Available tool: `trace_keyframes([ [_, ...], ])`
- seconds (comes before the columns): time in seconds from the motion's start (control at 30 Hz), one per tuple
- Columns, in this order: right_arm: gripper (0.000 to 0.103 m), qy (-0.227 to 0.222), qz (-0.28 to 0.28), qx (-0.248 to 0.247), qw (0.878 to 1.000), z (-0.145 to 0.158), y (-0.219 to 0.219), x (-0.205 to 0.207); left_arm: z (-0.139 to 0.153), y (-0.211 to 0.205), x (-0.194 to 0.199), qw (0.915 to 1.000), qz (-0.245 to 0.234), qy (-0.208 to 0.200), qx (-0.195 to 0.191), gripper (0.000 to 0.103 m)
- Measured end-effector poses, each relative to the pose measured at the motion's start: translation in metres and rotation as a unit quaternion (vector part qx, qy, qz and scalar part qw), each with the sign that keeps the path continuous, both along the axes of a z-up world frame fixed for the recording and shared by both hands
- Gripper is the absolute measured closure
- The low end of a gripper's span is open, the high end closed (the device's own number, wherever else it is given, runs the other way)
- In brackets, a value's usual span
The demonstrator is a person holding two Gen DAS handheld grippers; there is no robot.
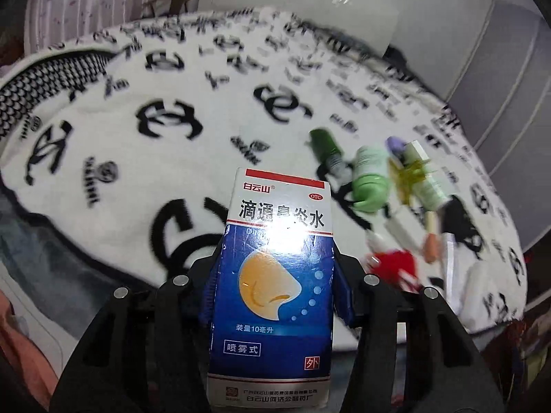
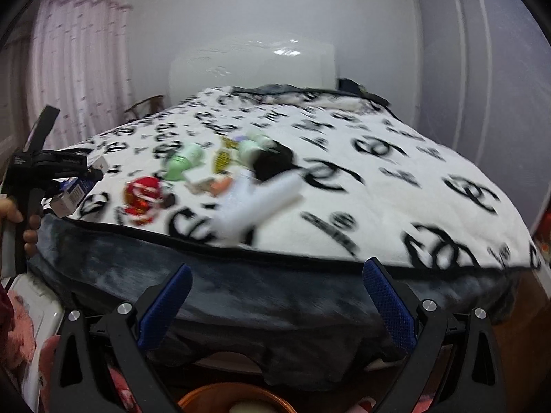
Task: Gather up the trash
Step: 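Grasp the blue nasal spray box with left tool while right tool grasps red knitted ornament, then carry the box with left tool while right tool carries ornament, both dropping into orange bin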
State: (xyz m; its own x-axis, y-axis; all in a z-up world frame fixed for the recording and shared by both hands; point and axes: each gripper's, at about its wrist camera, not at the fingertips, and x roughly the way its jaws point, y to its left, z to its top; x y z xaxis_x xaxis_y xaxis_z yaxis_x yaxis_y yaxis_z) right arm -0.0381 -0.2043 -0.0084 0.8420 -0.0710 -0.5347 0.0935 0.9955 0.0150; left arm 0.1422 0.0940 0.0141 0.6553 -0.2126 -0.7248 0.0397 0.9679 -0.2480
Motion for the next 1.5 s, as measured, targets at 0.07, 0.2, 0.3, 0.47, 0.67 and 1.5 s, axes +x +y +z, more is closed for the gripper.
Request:
trace_keyframes([
  [0.07, 0.005, -0.009, 0.024, -0.01, 1.0, 0.007, 0.014, 0.01, 0.009, 0.003, -0.024, 0.9997, -0.007, -0.024, 0.005, 0.052],
  [0.2, 0.005, -0.023, 0.09, -0.033, 0.995, 0.02, 0.056, 0.044, 0.016, 0.008, -0.066, 0.9983, -0.017, -0.053, 0.014, 0.052],
  [0.3, 0.005, -0.002, 0.137, -0.044, 0.99, 0.016, 0.093, 0.086, 0.013, 0.013, -0.091, 0.9977, -0.026, -0.062, 0.01, 0.052],
  [0.47, 0.006, 0.041, 0.149, -0.076, 0.985, -0.003, 0.134, 0.144, -0.001, 0.021, -0.12, 0.9977, -0.028, -0.061, 0.006, 0.052],
  [0.67, 0.029, 0.103, 0.148, -0.122, 0.976, -0.028, 0.162, 0.186, -0.02, 0.032, -0.128, 0.9985, -0.034, -0.038, -0.019, 0.052],
  [1.5, 0.068, 0.082, 0.223, 0.018, 0.971, 0.007, 0.059, 0.013, -0.068, -0.047, -0.156, 0.9787, -0.201, 0.038, -0.018, 0.052],
])
